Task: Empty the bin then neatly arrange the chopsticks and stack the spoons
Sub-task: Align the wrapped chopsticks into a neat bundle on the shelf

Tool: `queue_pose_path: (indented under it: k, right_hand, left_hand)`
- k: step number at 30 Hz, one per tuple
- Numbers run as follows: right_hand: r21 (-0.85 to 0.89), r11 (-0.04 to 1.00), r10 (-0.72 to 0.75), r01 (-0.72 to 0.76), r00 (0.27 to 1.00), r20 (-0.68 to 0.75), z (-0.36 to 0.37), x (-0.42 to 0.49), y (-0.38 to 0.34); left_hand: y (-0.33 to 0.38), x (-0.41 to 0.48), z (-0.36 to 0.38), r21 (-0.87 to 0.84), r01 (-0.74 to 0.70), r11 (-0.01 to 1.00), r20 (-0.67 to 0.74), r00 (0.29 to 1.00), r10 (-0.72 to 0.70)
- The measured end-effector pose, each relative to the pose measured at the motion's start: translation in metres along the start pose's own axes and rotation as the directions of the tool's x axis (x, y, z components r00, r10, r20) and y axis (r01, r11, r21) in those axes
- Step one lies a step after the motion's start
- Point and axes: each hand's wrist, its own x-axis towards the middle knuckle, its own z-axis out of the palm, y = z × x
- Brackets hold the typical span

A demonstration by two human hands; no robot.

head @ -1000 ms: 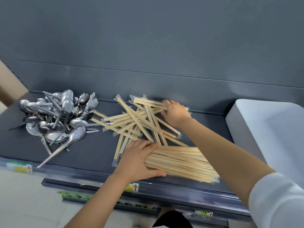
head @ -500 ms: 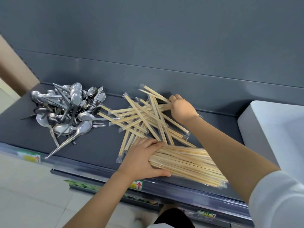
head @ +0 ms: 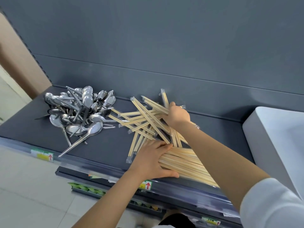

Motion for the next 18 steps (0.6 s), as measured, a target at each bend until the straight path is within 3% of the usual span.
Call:
queue_pose_path:
  k: [3,9,14,18]
  right_hand:
    - [-0.152,0.977,-0.167,0.152,0.982,-0.092,-0.016,-0.003,0.006]
    - [-0.325,0.902,-0.328,0.283,0.941,-0.089,-0.049,-0.028,0.016]
    - [-0.077,0.928,-0.365,0.364,0.931,-0.001,-0.032,-0.073,0.044]
    - [-0.053,0.947,-0.315,0.316,0.949,0.015,-0.015,-0.109,0.064]
  left_hand:
    - [0.0,0.0,-0.002,0.004,-0.006,1.0,-0.004,1.0,0.006]
    - [-0.002,-0.001,0.0,-0.043,-0.021,0.999,-0.014,1.0,0.02]
    - [-0.001,-0.002,-0.002,-0.192,0.044,0.98,-0.045,0.998,-0.054]
    - [-0.001,-0.002,0.0,-0.266,0.106,0.958,-0.021,0.993,-0.116]
